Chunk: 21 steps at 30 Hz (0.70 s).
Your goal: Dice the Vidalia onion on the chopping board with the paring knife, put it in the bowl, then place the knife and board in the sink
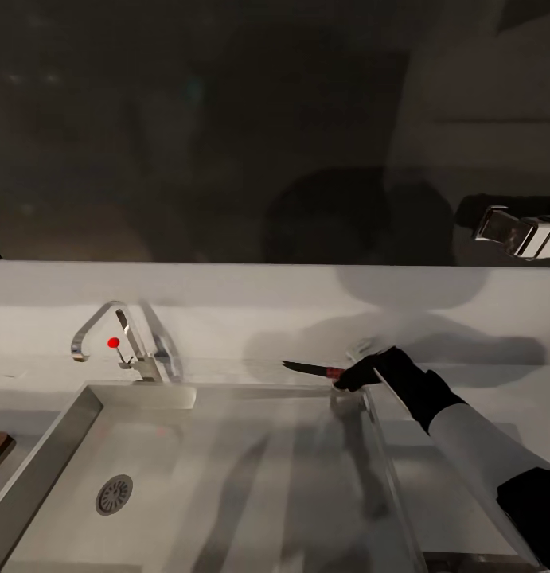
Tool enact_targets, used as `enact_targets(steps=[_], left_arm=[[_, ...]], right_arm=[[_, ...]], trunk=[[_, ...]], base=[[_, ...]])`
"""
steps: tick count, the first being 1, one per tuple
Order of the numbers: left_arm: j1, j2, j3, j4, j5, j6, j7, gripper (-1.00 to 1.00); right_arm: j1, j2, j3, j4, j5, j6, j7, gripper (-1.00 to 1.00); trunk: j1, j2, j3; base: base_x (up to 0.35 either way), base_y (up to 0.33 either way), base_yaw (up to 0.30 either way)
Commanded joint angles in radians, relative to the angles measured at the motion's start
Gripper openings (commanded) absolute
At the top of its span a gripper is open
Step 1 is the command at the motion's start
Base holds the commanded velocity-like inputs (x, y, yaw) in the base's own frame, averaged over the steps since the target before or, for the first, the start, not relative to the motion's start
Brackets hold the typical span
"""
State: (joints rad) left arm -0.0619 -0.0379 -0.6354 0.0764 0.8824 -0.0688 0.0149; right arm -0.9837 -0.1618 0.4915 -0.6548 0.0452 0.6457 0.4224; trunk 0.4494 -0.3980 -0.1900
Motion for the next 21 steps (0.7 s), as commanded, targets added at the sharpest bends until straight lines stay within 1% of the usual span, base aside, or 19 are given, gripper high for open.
enact_targets(steps=[1, 4, 10, 21], left_arm=[[-0.001, -0.001, -0.006, 0.003, 0.003, -0.005, 0.0, 1.0], [-0.002, -0.001, -0.006, 0.003, 0.003, -0.005, 0.0, 1.0], [-0.001, -0.001, -0.006, 0.003, 0.003, -0.005, 0.0, 1.0], [-0.001, 0.0, -0.006, 0.003, 0.003, -0.005, 0.0, 1.0]], right_arm=[[-0.001, -0.003, 0.003, -0.002, 0.012, 0.003, 0.016, 1.0], [-0.001, -0.012, 0.002, -0.003, 0.019, 0.002, 0.03, 1.0], [-0.001, -0.027, 0.001, -0.008, 0.021, -0.001, 0.055, 1.0], [-0.001, -0.037, -0.003, -0.011, 0.02, -0.004, 0.066, 1.0]], trunk=[[0.001, -0.002, -0.002], [0.001, -0.002, -0.002], [0.001, -0.002, -0.002], [0.001, -0.002, -0.002]], base=[[0.0, 0.0, 0.0], [0.0, 0.0, 0.0], [0.0, 0.0, 0.0], [0.0, 0.0, 0.0]])
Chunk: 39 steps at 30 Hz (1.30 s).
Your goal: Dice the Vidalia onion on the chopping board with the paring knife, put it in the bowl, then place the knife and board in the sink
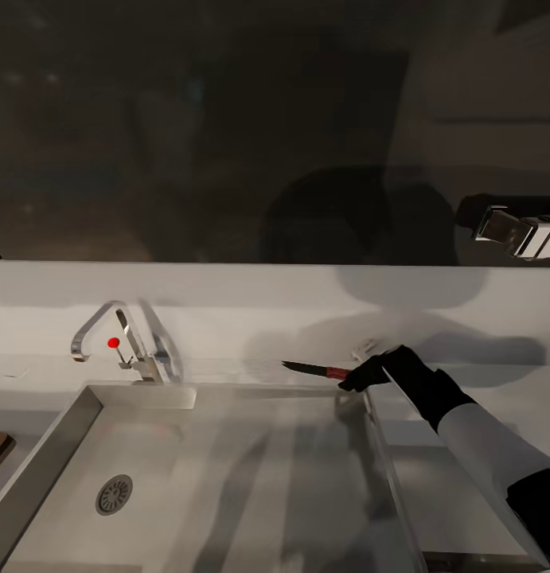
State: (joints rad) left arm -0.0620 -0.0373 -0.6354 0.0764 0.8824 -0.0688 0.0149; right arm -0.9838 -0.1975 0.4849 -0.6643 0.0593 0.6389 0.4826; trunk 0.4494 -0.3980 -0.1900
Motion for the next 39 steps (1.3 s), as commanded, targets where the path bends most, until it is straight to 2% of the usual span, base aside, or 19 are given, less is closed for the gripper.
enact_targets(steps=[1, 6, 10, 14, 39], left_arm=[[-0.002, -0.001, -0.006, 0.003, 0.003, -0.005, 0.0, 1.0], [-0.002, -0.001, -0.006, 0.003, 0.003, -0.005, 0.0, 1.0], [-0.001, -0.001, -0.006, 0.003, 0.003, -0.005, 0.0, 1.0], [-0.002, -0.001, -0.006, 0.003, 0.003, -0.005, 0.0, 1.0], [-0.001, -0.001, -0.006, 0.003, 0.003, -0.005, 0.0, 1.0]], right_arm=[[-0.001, -0.003, 0.003, -0.002, 0.006, 0.003, 0.006, 1.0], [-0.001, -0.01, -0.007, -0.009, 0.004, -0.008, 0.017, 1.0], [-0.001, -0.011, -0.049, -0.01, 0.004, -0.028, 0.025, 1.0], [-0.001, -0.011, -0.069, -0.011, 0.005, -0.032, 0.026, 1.0], [-0.001, -0.016, -0.074, -0.013, 0.004, -0.034, 0.027, 1.0]], trunk=[[0.001, -0.002, -0.002], [0.001, -0.002, -0.002], [0.001, -0.002, -0.002], [0.001, -0.002, -0.002], [0.001, -0.002, -0.033]], base=[[0.0, 0.0, 0.0], [0.0, 0.0, 0.0], [0.0, 0.0, 0.0], [0.0, 0.0, 0.0], [0.0, 0.0, 0.0]])
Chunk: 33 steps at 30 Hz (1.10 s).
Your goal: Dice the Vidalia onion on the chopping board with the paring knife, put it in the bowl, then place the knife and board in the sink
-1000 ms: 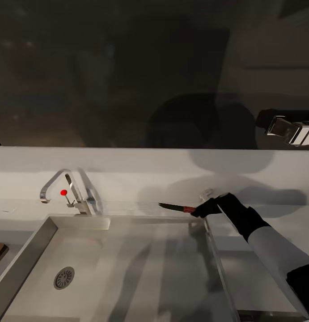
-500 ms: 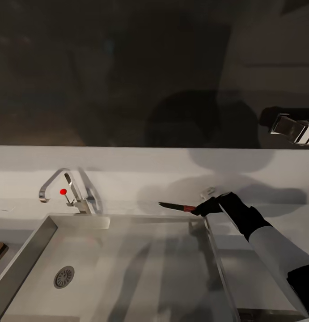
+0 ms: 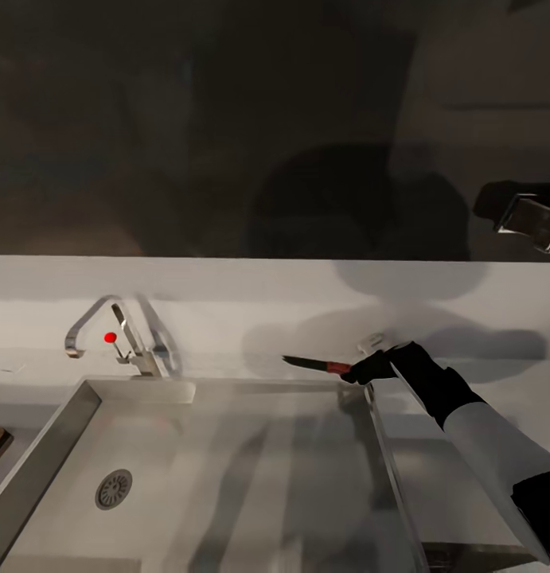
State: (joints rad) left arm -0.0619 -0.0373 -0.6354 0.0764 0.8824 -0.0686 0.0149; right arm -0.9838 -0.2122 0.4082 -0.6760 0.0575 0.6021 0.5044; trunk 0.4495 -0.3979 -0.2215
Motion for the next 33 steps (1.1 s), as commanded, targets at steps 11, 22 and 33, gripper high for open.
enact_targets(steps=[11, 22, 33], left_arm=[[-0.001, -0.001, -0.006, 0.003, 0.003, -0.003, 0.0, 1.0], [-0.001, -0.001, -0.006, 0.003, 0.003, -0.003, 0.0, 1.0], [-0.002, -0.002, -0.006, 0.003, 0.003, -0.003, 0.0, 1.0]], right_arm=[[-0.001, -0.001, 0.003, -0.002, 0.005, 0.002, 0.005, 1.0], [-0.001, -0.001, 0.002, -0.002, 0.005, -0.031, 0.005, 1.0], [-0.001, -0.003, -0.121, -0.002, 0.006, -0.034, 0.005, 1.0]], trunk=[[0.001, -0.002, -0.018], [0.001, -0.002, -0.035], [0.001, -0.002, -0.049]], base=[[0.0, 0.0, 0.0], [0.0, 0.0, 0.0], [0.0, 0.0, 0.0]])
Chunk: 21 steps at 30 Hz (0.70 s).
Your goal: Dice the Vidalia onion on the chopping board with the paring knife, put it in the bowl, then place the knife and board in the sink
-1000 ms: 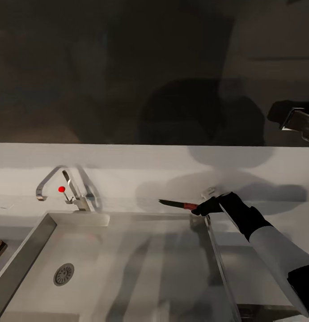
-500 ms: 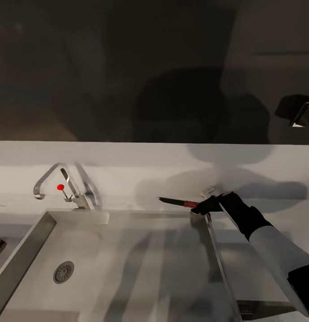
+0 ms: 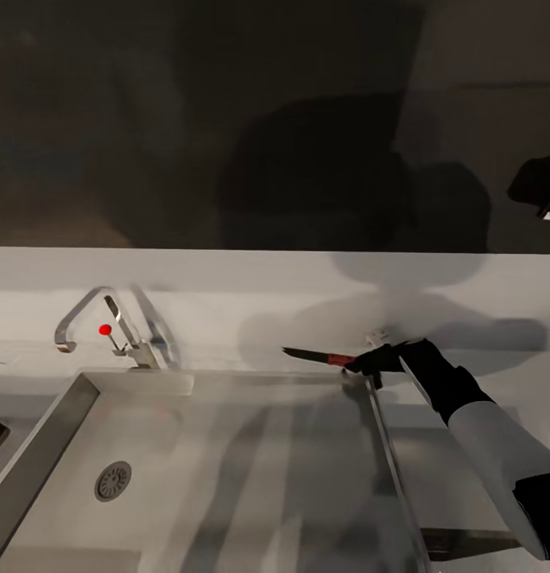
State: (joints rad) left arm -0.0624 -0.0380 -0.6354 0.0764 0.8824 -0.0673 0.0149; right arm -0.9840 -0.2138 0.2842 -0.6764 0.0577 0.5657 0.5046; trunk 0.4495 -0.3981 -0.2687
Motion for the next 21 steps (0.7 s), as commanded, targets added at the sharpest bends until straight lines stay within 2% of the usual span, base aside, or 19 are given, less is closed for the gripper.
enact_targets(steps=[1, 19, 20, 21], left_arm=[[-0.002, -0.001, -0.006, 0.003, 0.003, -0.005, 0.0, 1.0], [-0.001, -0.001, -0.006, 0.003, 0.003, -0.005, 0.0, 1.0], [-0.001, -0.001, -0.006, 0.003, 0.003, -0.005, 0.0, 1.0], [-0.001, -0.001, -0.006, 0.003, 0.003, -0.005, 0.0, 1.0]], right_arm=[[-0.001, -0.001, 0.001, -0.001, 0.006, 0.001, 0.005, 1.0], [-0.001, 0.002, 0.001, 0.0, 0.004, -0.018, 0.005, 1.0], [-0.001, 0.002, 0.002, 0.0, 0.004, -0.018, 0.005, -1.0], [-0.001, 0.002, 0.002, 0.0, 0.004, -0.018, 0.005, -1.0]], trunk=[[0.001, -0.002, -0.002], [0.001, -0.002, -0.003], [0.001, -0.002, -0.003], [0.001, -0.002, -0.003]], base=[[0.0, 0.0, 0.0], [0.0, 0.0, 0.0], [0.0, 0.0, 0.0], [0.0, 0.0, 0.0]])
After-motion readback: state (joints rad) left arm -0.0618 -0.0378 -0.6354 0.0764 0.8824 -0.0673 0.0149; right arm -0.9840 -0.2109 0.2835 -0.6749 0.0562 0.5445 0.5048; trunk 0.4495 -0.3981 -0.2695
